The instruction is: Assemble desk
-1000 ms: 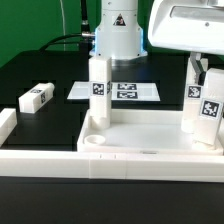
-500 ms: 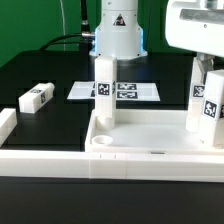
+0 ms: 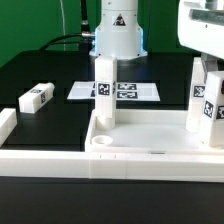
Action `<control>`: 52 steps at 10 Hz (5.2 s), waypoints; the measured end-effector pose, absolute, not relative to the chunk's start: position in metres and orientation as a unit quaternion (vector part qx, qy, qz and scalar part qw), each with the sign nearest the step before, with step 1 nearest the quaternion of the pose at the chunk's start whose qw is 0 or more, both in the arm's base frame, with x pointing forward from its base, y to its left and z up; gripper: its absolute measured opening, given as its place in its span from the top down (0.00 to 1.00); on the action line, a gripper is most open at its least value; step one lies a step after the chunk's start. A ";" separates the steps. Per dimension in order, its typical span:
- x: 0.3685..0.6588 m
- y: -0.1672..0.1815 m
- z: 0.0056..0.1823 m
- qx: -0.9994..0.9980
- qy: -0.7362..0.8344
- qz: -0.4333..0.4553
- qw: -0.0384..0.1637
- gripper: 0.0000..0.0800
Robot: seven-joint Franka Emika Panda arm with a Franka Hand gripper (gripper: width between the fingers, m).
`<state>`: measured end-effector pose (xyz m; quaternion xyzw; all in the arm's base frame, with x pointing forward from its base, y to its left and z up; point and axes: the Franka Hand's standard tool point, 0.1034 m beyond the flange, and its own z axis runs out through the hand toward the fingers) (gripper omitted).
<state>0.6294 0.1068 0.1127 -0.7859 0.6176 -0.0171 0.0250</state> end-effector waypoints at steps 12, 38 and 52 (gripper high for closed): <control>0.634 0.109 0.120 -0.969 0.245 -0.027 -0.005 0.19; 0.633 0.101 0.114 -0.941 0.337 -0.019 0.027 0.64; 0.633 0.097 0.111 -0.748 0.662 0.004 0.051 0.34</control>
Offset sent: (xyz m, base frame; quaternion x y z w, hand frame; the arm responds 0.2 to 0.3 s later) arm 0.0072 0.0130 0.0143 -0.0162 -0.0150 -0.1038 0.9944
